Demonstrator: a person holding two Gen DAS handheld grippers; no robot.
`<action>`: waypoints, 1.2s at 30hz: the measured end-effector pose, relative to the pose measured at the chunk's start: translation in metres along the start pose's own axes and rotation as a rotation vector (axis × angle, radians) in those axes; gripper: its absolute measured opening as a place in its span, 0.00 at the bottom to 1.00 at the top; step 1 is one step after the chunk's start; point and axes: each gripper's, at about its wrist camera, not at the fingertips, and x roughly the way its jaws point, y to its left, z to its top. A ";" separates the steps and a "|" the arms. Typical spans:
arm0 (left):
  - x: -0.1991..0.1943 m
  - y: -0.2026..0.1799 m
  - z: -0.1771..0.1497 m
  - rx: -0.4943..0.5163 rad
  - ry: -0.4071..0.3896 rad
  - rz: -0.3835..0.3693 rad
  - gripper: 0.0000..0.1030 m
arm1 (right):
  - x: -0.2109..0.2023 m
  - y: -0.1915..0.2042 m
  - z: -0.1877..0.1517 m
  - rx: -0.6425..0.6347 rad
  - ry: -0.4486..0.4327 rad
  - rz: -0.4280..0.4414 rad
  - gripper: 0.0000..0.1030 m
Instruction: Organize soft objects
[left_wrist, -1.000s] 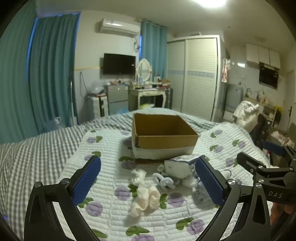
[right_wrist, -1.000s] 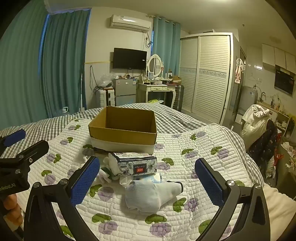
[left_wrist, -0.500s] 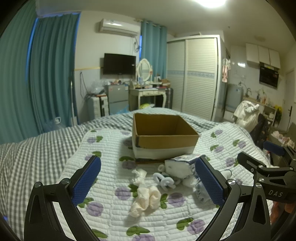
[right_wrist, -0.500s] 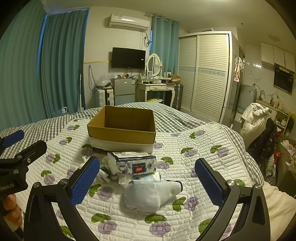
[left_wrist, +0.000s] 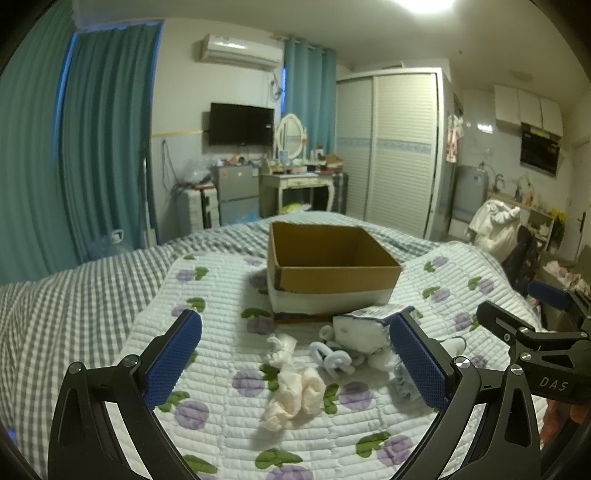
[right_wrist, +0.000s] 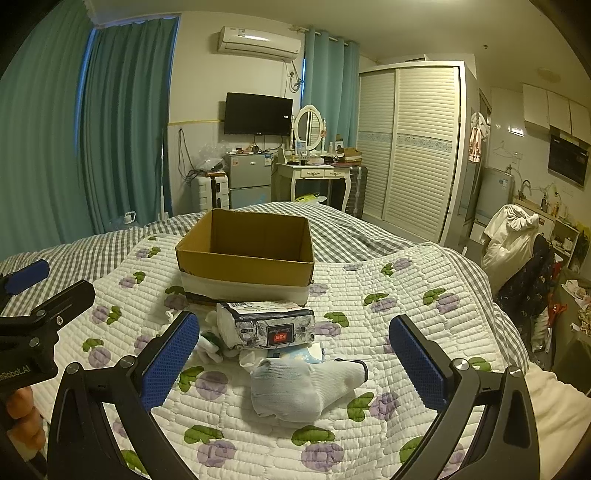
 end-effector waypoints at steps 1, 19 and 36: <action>0.000 0.000 -0.001 0.000 -0.001 0.000 1.00 | 0.000 0.000 0.000 0.000 -0.001 0.000 1.00; 0.000 0.001 -0.004 -0.002 0.003 -0.002 1.00 | 0.004 -0.002 -0.003 0.023 0.015 0.002 1.00; -0.004 -0.003 -0.006 0.000 -0.003 -0.004 1.00 | 0.002 -0.003 -0.004 0.024 0.014 0.004 1.00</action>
